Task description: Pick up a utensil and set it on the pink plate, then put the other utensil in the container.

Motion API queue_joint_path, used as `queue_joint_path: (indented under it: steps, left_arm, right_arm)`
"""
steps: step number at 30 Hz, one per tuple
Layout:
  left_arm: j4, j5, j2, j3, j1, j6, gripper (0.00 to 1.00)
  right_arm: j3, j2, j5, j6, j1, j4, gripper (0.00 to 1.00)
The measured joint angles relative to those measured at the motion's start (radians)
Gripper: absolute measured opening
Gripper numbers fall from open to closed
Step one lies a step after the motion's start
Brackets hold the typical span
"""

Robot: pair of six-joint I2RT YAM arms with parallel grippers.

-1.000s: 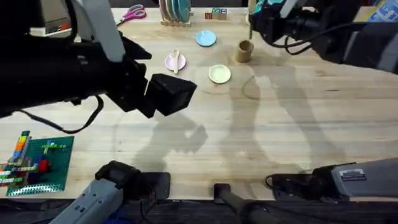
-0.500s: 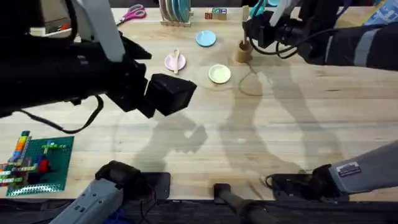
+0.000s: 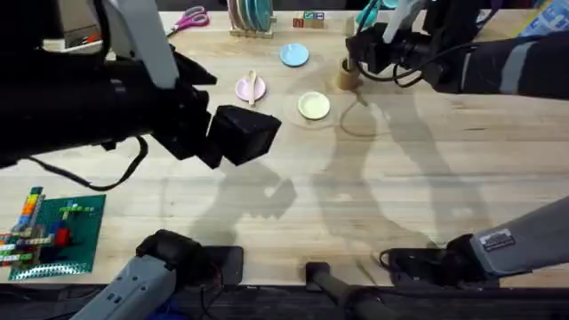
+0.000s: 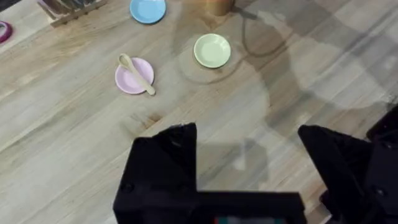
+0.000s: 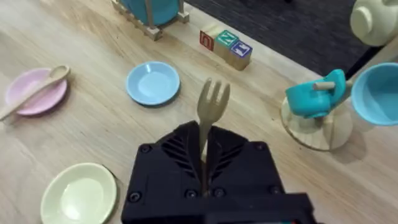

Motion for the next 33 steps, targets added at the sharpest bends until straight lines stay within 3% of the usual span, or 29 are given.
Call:
queue_joint_path:
  steps: [10,33]
  left_arm:
    - [0.0,0.0,0.0,0.0,0.0,0.0,0.994]
    - [0.0,0.0,0.0,0.0,0.0,0.0,0.994]
  right_arm:
    - [-0.1,0.0,0.0,-0.025,-0.016,0.084,0.034]
    - [-0.139,-0.001,-0.003,-0.032,-0.016,0.099,0.034]
